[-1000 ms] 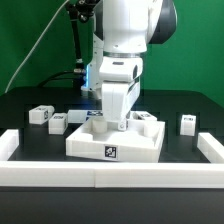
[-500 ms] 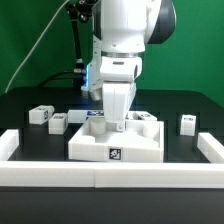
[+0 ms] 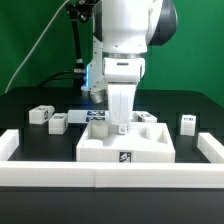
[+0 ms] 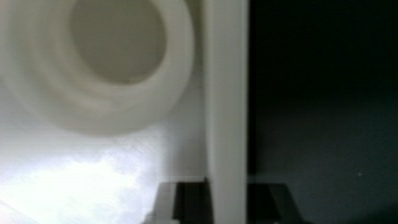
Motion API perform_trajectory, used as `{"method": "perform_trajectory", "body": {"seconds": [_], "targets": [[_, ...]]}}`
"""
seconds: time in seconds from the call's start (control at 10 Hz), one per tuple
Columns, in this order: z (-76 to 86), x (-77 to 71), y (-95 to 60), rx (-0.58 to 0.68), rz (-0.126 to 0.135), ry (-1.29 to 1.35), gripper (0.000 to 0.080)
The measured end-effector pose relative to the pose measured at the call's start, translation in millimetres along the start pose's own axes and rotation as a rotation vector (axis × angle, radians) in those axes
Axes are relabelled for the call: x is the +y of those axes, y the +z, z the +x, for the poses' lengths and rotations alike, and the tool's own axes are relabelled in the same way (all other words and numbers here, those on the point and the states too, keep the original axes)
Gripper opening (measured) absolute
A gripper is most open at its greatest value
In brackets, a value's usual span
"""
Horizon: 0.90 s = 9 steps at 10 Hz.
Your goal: Assemble one leg
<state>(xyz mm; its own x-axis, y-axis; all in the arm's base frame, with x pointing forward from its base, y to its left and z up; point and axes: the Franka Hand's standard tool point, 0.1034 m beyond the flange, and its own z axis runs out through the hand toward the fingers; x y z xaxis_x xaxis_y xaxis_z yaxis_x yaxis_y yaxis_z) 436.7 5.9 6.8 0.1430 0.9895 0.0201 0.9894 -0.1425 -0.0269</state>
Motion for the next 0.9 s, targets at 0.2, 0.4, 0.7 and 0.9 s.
{"method": "perform_trajectory", "body": {"seconds": [0.2, 0.4, 0.7, 0.9], "targets": [[0.0, 0.0, 0.0, 0.0, 0.0, 0.0, 0.006], [2.2, 2.0, -0.1, -0.002, -0.003, -0.041, 0.006], [31.1, 17.8, 0.2, 0.005, -0.012, -0.092, 0.006], [50.1, 29.4, 0.3, 0.014, -0.028, -0.117, 0.006]]}}
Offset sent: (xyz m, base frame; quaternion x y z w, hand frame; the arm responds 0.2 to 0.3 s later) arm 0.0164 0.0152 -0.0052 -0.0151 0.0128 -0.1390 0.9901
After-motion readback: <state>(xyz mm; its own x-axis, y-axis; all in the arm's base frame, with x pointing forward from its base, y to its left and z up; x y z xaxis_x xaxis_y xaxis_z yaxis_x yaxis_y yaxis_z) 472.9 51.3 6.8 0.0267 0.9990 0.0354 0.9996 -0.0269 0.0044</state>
